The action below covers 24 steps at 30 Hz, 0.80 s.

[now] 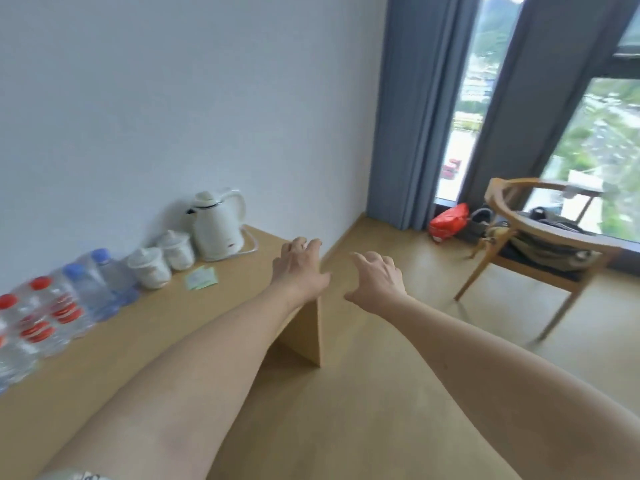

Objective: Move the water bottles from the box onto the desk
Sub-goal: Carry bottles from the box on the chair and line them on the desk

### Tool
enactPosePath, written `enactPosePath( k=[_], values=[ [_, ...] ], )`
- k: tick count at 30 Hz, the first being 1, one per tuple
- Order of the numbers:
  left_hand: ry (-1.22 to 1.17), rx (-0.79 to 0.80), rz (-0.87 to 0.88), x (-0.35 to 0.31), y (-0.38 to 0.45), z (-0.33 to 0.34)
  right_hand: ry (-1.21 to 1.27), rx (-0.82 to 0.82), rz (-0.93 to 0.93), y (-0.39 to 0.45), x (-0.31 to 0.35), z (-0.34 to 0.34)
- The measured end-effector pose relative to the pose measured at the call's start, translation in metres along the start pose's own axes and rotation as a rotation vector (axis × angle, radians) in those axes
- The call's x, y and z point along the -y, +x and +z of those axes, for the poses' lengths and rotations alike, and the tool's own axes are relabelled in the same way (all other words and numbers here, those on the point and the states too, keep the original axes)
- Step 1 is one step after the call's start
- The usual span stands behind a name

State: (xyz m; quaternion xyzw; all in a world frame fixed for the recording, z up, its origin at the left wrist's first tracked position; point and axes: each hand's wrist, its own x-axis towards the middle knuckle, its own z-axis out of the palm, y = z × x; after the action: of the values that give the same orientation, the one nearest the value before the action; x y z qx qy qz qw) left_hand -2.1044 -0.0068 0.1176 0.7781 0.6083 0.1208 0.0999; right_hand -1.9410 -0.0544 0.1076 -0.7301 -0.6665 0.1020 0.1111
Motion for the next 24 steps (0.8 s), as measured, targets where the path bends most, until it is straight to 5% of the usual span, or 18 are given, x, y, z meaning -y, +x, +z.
enactPosePath(
  k=[24],
  values=[
    [-0.098, 0.426, 0.822, -0.584, 0.132, 0.244, -0.001, -0.137, 1.026, -0.070, -0.539, -0.124]
  ],
)
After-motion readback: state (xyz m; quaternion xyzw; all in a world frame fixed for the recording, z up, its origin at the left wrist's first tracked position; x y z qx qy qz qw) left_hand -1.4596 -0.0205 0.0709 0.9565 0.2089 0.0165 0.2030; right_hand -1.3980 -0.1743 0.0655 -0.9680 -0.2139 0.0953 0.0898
